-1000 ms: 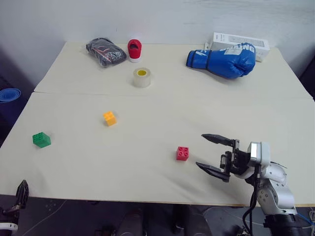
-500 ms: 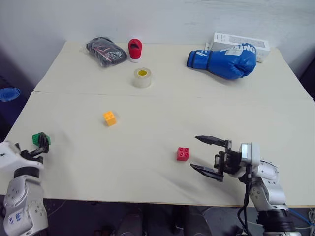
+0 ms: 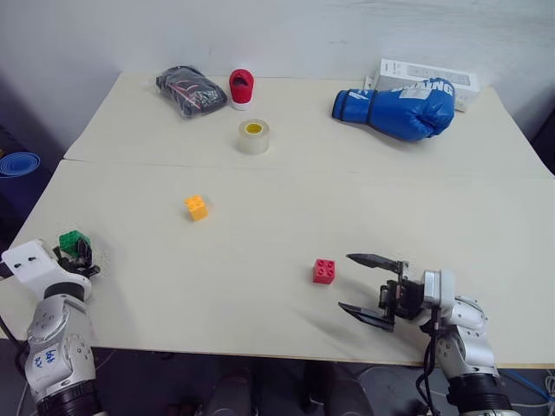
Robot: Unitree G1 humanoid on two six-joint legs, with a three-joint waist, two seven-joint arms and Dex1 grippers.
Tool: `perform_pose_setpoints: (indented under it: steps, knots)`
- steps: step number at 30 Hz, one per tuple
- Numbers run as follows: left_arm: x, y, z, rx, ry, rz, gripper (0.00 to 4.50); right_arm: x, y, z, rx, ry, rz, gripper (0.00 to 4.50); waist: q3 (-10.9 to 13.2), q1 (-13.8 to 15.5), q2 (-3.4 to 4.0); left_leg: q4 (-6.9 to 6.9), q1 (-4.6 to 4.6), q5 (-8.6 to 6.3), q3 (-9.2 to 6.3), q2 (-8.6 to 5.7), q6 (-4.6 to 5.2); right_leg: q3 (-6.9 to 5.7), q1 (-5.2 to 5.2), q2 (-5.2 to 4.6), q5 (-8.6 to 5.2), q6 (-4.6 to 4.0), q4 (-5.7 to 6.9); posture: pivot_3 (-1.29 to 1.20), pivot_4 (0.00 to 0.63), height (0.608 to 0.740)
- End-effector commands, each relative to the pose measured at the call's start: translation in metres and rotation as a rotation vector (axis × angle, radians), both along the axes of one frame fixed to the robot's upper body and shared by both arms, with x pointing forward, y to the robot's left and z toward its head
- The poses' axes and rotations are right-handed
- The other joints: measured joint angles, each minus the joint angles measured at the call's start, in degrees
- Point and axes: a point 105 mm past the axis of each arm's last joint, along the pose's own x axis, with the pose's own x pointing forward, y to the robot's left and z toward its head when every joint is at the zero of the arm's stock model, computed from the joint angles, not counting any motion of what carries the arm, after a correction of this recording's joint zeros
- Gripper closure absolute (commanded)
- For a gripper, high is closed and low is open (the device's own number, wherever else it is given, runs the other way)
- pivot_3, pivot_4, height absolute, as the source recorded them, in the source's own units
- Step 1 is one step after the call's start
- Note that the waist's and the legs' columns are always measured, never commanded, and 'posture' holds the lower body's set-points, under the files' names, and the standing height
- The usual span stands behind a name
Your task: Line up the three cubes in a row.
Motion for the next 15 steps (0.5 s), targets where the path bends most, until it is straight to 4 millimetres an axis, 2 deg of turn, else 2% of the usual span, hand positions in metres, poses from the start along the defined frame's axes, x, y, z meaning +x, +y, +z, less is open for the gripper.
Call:
perform_pose_setpoints:
  steps: [1,3,5,9,11,15]
  knots:
    - [-0.004,0.006,0.004,0.028,-0.009,0.008,3.03,-0.001,-0.005,0.002,0.006,-0.026,-0.018,0.0,0.0,0.0,0.0,0.0,0.01,0.0,0.0,0.0,0.0,0.0,0.0,0.0,0.0,0.0,0.0,0.0,0.15,0.74]
    - [-0.005,0.002,0.012,0.028,-0.067,-0.034,3.03,-0.001,-0.007,0.003,0.004,-0.027,-0.025,0.0,0.0,0.0,0.0,0.0,0.01,0.0,0.0,0.0,-0.01,0.0,0.0,0.0,0.0,0.0,0.01,0.0,0.15,0.74]
    - [-0.002,-0.007,0.029,0.051,-0.154,-0.142,3.03,0.0,-0.008,0.003,-0.001,-0.028,-0.035,0.0,0.0,0.0,0.0,0.0,0.0,0.0,0.0,0.0,-0.01,0.0,0.0,0.0,0.0,0.0,0.01,0.0,0.15,0.74]
    - [-0.006,-0.042,0.074,0.172,-0.299,-0.493,3.03,0.001,-0.018,0.006,-0.02,-0.028,-0.069,0.0,0.0,-0.1,-0.01,0.0,-0.01,0.0,0.0,0.0,-0.02,0.0,-0.02,-0.01,0.0,0.0,-0.01,0.0,0.15,0.74]
    - [-0.011,-0.092,0.09,0.25,-0.273,-0.893,3.03,-0.002,-0.036,0.007,-0.056,-0.018,-0.115,0.0,0.0,0.1,-0.01,0.0,-0.04,0.0,-0.02,0.0,-0.03,-0.01,-0.04,-0.03,-0.01,-0.01,-0.03,0.0,0.15,0.74]
    - [-0.026,-0.16,0.082,0.368,-0.111,-1.434,3.03,-0.011,-0.061,0.007,-0.114,0.004,-0.176,0.0,0.0,0.2,0.38,0.02,-0.02,-0.03,-0.1,-0.13,0.01,0.04,0.07,-0.13,-0.01,-0.01,-0.35,0.0,0.15,0.74]
